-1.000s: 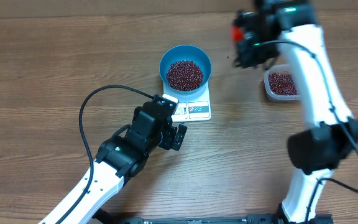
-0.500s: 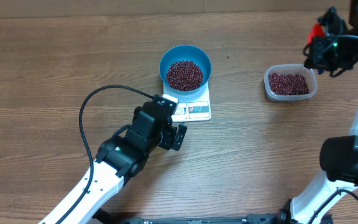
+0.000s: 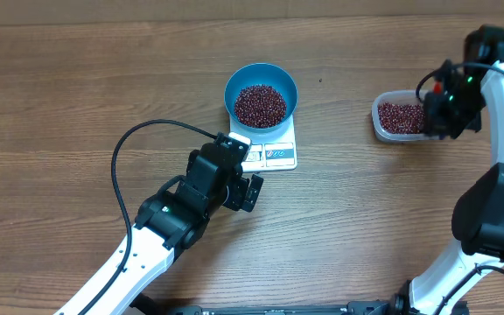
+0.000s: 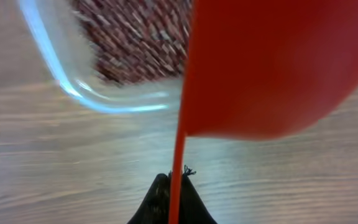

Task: Scoop item into bowl and weigh 150g on scale
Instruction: 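Dig the scoop into the red beans in the tub with right gripper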

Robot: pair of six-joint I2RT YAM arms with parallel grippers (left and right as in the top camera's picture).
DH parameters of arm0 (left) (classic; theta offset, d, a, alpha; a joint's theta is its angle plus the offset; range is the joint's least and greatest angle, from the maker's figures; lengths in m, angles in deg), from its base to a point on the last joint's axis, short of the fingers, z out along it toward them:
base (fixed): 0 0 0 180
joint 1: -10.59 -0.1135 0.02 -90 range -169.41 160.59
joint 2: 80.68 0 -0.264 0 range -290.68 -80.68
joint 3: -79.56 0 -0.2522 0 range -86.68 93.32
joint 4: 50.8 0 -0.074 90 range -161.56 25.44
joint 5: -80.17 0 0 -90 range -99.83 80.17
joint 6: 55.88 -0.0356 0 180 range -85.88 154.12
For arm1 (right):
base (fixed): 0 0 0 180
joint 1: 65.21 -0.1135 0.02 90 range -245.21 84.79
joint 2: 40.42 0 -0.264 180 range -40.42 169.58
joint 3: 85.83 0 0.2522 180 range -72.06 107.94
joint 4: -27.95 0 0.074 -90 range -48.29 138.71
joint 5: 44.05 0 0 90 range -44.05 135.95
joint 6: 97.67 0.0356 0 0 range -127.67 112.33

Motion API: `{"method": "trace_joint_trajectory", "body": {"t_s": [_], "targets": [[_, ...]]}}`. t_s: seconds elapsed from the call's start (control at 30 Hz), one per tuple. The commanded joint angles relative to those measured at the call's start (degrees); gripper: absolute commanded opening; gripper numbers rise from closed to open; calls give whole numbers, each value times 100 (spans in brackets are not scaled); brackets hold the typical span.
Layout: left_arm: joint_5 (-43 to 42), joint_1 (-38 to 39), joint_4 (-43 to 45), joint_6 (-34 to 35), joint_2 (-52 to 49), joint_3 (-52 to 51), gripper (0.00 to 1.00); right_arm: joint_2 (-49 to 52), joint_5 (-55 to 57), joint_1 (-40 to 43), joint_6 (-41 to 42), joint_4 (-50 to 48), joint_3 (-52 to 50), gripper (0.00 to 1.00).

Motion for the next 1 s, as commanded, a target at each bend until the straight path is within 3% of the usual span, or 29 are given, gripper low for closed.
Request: {"method": "trace_joint_trajectory", "body": {"t_s": [0.0, 0.43, 0.97], "targets": [[72, -35, 4, -68, -35, 31, 99, -131, 323, -15, -310, -365, -487, 4], [72, -35, 4, -68, -35, 31, 100, -125, 271, -15, -1169, -1069, -855, 4], [72, -35, 4, -68, -35, 31, 100, 393, 240, -15, -1185, -872, -870, 4]]}}
